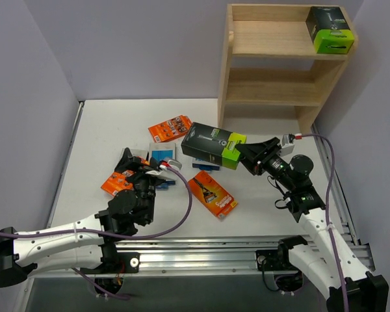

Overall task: Place and organize the shaving razors onto the shelf
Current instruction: Place the shaving razor onto shelf

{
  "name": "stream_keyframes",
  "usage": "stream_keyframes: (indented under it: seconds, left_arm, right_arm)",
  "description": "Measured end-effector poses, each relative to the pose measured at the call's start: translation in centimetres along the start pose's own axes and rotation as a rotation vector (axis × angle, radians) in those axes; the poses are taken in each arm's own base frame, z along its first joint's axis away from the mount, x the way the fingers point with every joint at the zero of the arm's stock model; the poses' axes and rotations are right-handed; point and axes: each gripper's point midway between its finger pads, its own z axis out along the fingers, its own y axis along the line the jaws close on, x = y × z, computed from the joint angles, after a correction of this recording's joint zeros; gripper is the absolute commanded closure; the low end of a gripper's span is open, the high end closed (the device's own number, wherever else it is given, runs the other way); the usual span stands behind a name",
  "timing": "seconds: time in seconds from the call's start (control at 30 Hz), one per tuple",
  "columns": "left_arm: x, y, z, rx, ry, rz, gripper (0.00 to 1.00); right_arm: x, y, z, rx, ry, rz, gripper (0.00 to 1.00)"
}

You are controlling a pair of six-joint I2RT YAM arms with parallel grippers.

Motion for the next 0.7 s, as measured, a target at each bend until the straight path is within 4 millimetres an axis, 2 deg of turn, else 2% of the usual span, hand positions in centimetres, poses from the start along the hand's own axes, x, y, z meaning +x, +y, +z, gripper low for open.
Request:
stream_keyframes:
  seconds: [0.17, 0.23, 0.5, 0.7]
  left_arm:
    - [-0.1, 1.1, -0.1, -0.022, -0.003, -0.043, 0.06]
    - [-0.1, 1.4, -0.1, -0.025, -0.006, -0.054, 0.06]
    - [-0.1, 1.5, -0.1, -0.028, -0.007, -0.06, 0.06]
    - [0.0, 1.6, -0.2, -0.028, -0.008, -0.066, 0.06]
  right_arm:
    - [-3.0, 0.1, -0.5, 0.009, -0.093, 0.022, 1.0]
    - [-4.4, 0.8, -0.7, 0.006, -0.132, 0.019, 1.0]
    - [-8.8, 8.7, -2.1, -0.127, -0.252, -0.057, 1.0]
    - [-11.4, 12.3, -3.1, -0.176, -0.319, -0.094, 1.0]
